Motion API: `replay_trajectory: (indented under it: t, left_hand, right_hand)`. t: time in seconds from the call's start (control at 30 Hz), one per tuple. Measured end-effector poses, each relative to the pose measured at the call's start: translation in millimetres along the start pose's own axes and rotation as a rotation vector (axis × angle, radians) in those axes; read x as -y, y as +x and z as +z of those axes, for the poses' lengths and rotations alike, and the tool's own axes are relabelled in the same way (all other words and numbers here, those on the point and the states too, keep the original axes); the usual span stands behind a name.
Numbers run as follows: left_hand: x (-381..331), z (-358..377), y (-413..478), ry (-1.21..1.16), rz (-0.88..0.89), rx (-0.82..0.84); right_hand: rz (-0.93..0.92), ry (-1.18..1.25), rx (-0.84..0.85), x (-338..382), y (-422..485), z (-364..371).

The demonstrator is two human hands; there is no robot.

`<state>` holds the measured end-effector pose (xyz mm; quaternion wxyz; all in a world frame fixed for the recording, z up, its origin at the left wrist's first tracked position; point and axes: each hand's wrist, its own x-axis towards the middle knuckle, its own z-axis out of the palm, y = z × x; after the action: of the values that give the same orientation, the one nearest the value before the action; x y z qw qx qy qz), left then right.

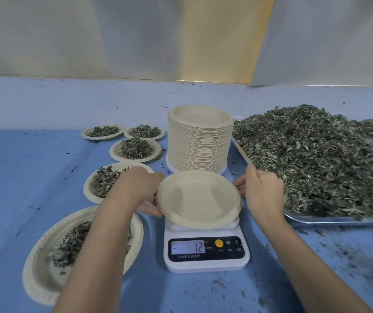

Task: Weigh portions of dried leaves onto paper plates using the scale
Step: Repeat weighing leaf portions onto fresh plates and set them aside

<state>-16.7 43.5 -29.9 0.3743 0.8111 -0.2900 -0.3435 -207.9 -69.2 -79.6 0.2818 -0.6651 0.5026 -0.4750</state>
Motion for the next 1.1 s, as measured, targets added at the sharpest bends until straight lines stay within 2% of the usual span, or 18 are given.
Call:
replay_trajectory:
  t: [0.1,0.17,0.23,0.33,0.4,0.5,0.53,0.6,0.67,0.77,0.83,0.97,1.03,1.1]
  left_hand:
    - [0,1,3,0.052,0.034,-0.049]
    - [2,0,5,0.197,0.114,-0.17]
    - [2,2,5,0.318,0.242,-0.335]
    - [-6,13,-4,0.276,0.475,-0.456]
    - [-16,25,-13,0.183,0.615,-0.422]
    - [-31,50,-23,0.045,0.728,-0.254]
    - [-35,58,-26,0.004,0.741,-0.189]
    - [-42,75,-28,-0.03,0.761,-0.108]
    - [-49,90,-29,-0.03,0.79,-0.067]
    - [-59,108,-30,-0.042,0.815,-0.026]
    - [-65,116,-29,-0.039,0.816,-0.006]
    - [-72,124,-25,-0.053,0.823,-0.001]
    - [-71,125,-22,-0.05,0.824,-0.005]
    - [-69,125,-21,-0.053,0.817,0.004]
  right_hand:
    - [-0.013,-0.042,-0.012,-1,1,1]
    - [-0.035,-0.084,-0.026,-2,1,1]
    - [-0.045,-0.085,-0.025,-1,2,-1]
    - [-0.021,-0.044,-0.041,3,8,-9]
    - [-0.004,-0.033,-0.089,3,14,-18]
    - [-0.021,-0.194,-0.125,-9,28,-36]
    - [-0.021,-0.302,-0.067,-16,34,-41]
    - [0.024,-0.577,0.206,-32,47,-49]
    - [0.169,-0.774,0.457,-44,55,-54]
    - [0.39,-0.788,0.612,-57,61,-54]
    - [0.399,-0.81,0.626,-63,64,-50]
    - [0.29,-0.777,0.555,-68,70,-39]
    - [0.209,-0.749,0.515,-70,75,-35]
    - [0.036,-0.899,0.416,-72,78,-32]
